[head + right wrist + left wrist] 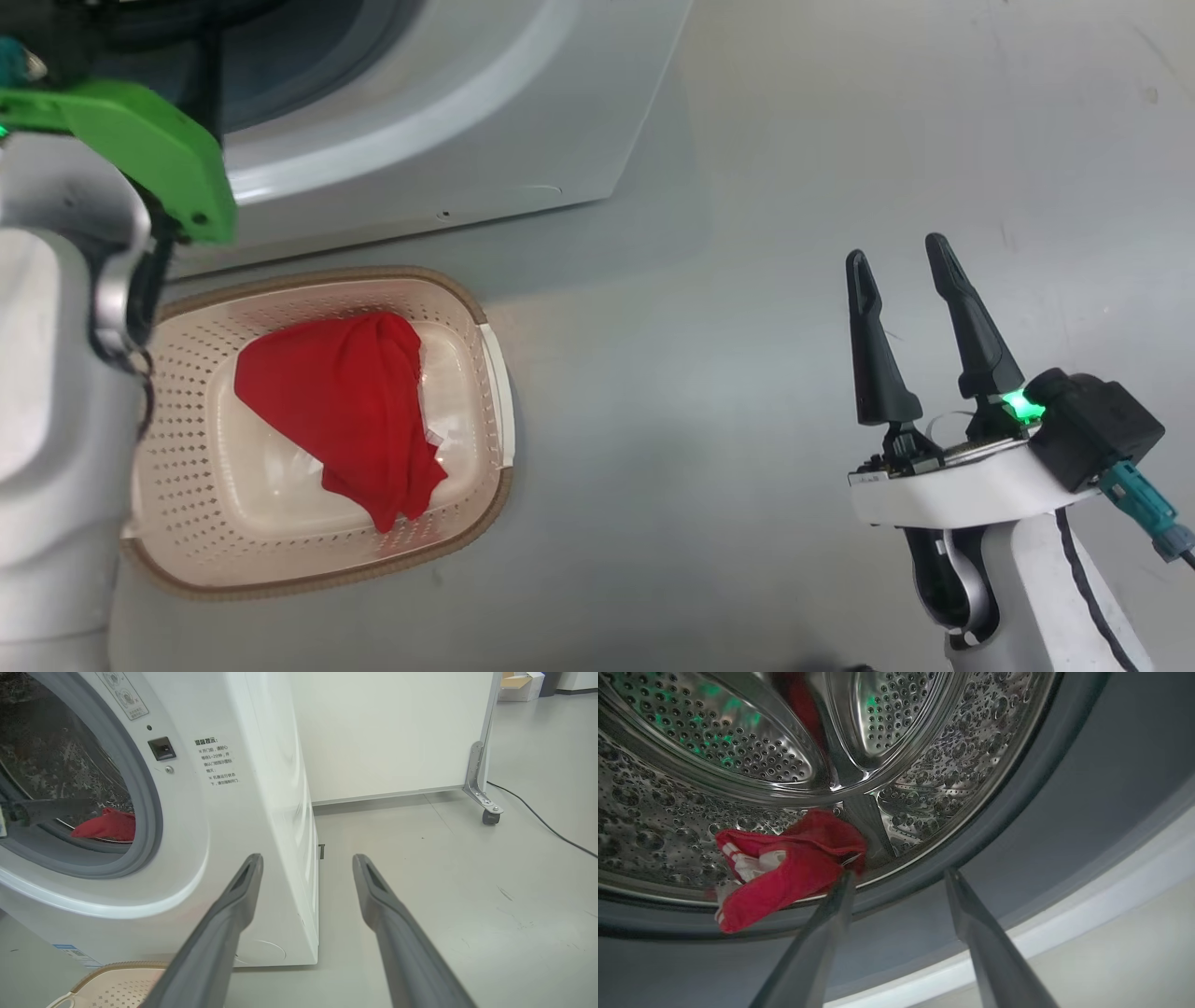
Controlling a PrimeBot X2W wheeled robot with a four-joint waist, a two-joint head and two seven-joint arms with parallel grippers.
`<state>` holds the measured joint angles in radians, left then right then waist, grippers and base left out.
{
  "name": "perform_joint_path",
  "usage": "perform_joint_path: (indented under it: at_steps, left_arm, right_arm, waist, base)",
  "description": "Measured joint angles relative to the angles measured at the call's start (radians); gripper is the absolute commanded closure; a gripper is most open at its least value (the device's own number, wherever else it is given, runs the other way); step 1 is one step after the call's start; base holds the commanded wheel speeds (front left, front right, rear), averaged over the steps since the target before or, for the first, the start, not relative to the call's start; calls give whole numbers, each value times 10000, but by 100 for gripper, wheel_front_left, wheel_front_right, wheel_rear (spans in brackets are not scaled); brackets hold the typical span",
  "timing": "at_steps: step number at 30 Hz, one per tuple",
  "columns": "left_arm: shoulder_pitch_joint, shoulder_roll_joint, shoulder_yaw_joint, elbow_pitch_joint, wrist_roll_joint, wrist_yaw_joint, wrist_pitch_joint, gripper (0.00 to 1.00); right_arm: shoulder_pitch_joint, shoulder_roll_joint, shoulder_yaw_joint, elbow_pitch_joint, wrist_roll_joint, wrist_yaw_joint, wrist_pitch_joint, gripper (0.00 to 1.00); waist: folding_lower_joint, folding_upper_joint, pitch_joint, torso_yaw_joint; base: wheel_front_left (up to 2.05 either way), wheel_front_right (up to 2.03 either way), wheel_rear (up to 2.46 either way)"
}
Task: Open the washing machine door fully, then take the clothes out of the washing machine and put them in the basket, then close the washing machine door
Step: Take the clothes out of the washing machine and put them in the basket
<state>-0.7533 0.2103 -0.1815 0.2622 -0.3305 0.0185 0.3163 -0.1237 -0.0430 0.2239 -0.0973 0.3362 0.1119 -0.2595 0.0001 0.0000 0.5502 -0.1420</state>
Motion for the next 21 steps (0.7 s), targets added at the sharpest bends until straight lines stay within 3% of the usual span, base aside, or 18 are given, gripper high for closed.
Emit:
perform_joint_path:
  at_steps: [8, 21]
  left_arm:
    - [-1768, 1114, 201, 500, 337, -198, 1406, 0]
    - [-3589, 2169, 451, 1216, 849, -251, 2608, 0]
  right_arm:
    - [-678, -8, 257, 33, 525, 0, 0, 0]
    - [-1128, -6, 464, 140, 945, -6, 0, 0]
  waist:
    - [1, 0, 916, -560]
    - [1, 0, 1760, -1446]
  base:
    - [0, 0, 0]
    - [0, 0, 0]
